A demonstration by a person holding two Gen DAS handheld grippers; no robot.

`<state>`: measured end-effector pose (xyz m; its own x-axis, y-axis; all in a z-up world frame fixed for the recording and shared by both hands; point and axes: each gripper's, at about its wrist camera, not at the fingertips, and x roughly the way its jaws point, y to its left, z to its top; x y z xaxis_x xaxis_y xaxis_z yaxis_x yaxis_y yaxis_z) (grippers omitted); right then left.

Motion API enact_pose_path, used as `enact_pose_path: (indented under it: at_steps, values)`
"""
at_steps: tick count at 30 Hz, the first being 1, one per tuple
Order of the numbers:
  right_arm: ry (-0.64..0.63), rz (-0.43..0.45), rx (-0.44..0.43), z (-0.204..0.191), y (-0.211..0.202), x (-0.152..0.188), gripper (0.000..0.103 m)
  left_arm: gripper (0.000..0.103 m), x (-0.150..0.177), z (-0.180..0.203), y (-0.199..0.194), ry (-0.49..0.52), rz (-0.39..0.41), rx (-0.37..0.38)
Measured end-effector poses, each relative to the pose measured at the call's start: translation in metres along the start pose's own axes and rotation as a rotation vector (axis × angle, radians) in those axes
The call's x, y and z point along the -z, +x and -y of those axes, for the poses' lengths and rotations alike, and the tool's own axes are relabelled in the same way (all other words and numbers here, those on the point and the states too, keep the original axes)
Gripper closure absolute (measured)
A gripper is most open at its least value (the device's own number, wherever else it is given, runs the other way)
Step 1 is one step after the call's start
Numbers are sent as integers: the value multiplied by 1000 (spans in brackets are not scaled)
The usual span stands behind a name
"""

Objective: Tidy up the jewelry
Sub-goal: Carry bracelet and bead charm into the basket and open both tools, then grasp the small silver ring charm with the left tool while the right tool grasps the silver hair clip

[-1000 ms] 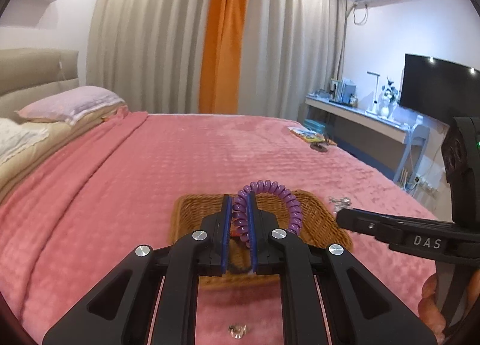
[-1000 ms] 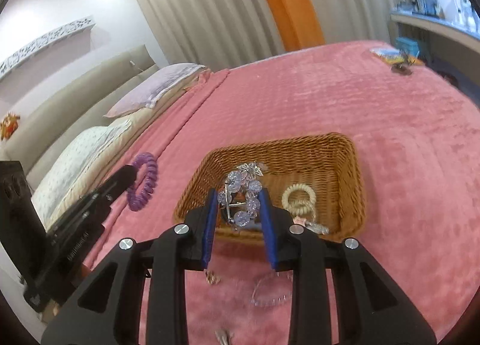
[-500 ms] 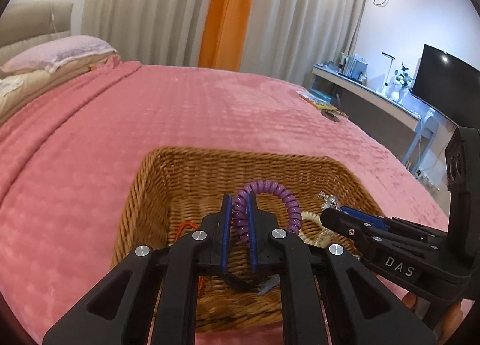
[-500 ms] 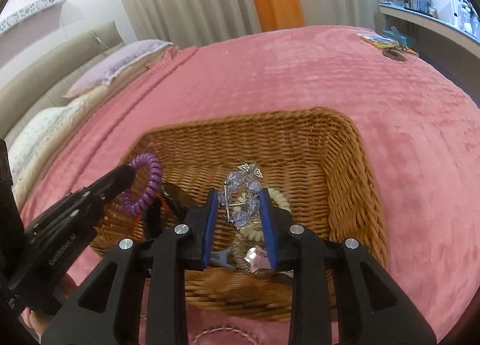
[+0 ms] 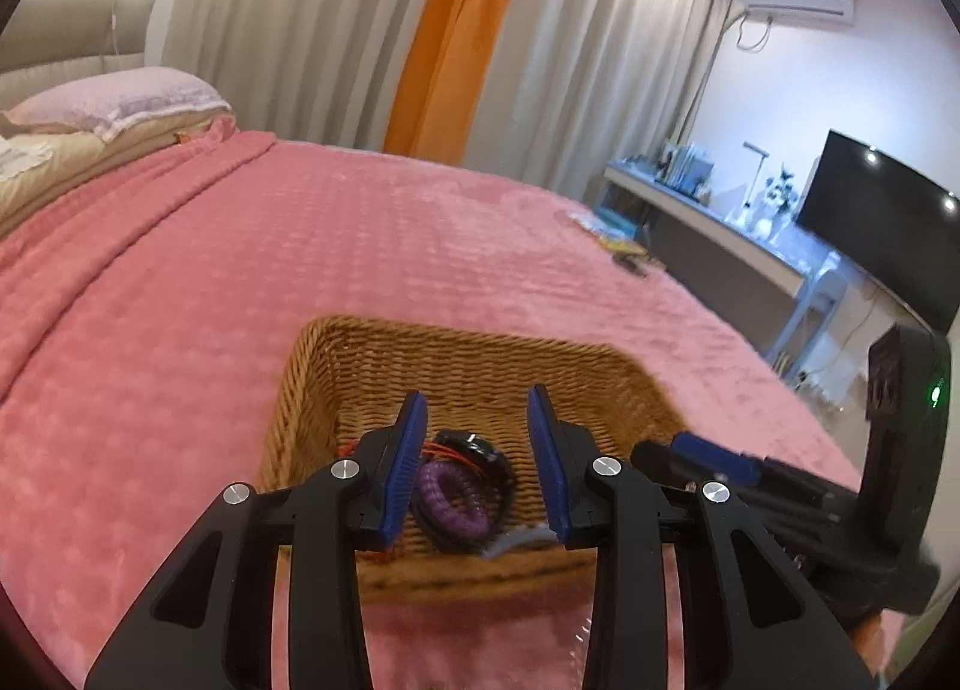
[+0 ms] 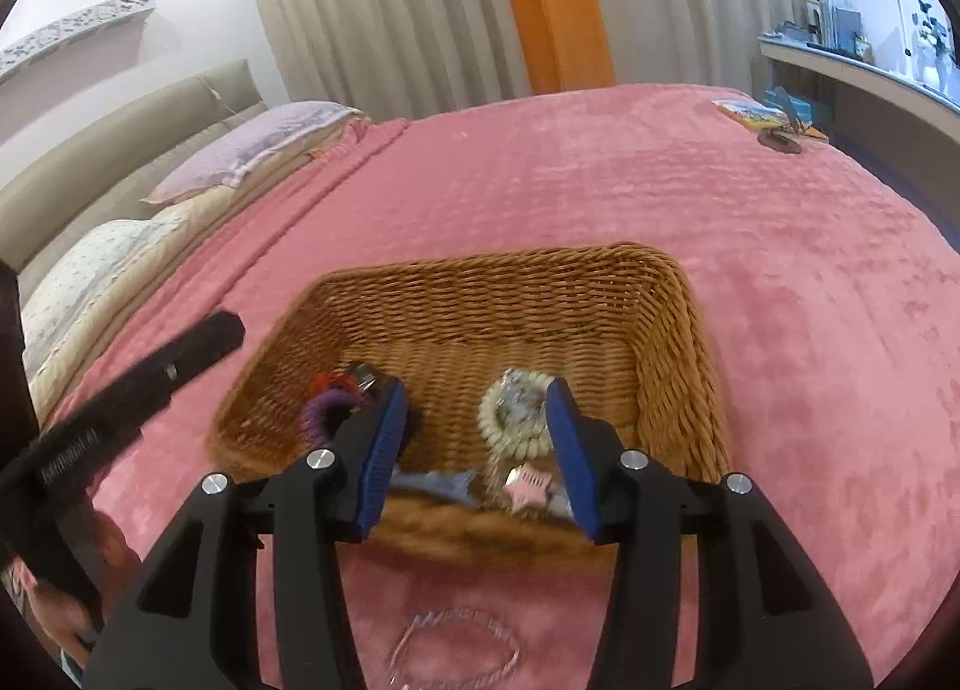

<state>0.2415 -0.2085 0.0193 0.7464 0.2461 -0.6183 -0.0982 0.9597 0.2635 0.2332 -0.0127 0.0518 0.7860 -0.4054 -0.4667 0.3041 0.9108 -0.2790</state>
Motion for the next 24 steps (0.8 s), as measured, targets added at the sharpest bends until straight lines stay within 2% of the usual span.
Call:
enact_pose_path:
  at_steps: [4,6,11,17,21,24]
  values:
    - [-10,22,-20,-6,-34,19,58,67,9,8,-35,2,31,10]
    - [-19,28,-21,-9,-47,30,58,62,17,10,-46,-3,31,14]
    - [-71,11,8,-16,-61,58,58,61,45,7,-64,-4,-9,7]
    - [-87,-40,72,-7,-44,82,58,61,79,-7,-55,-23,-119,44]
    - [-92,-92,67,-3,-27,92,58,61,100,-13,-36,42,-202,22]
    - [-88,-97,77,-3,-24,93,58,61,110,-19,-24,71,-219,-63]
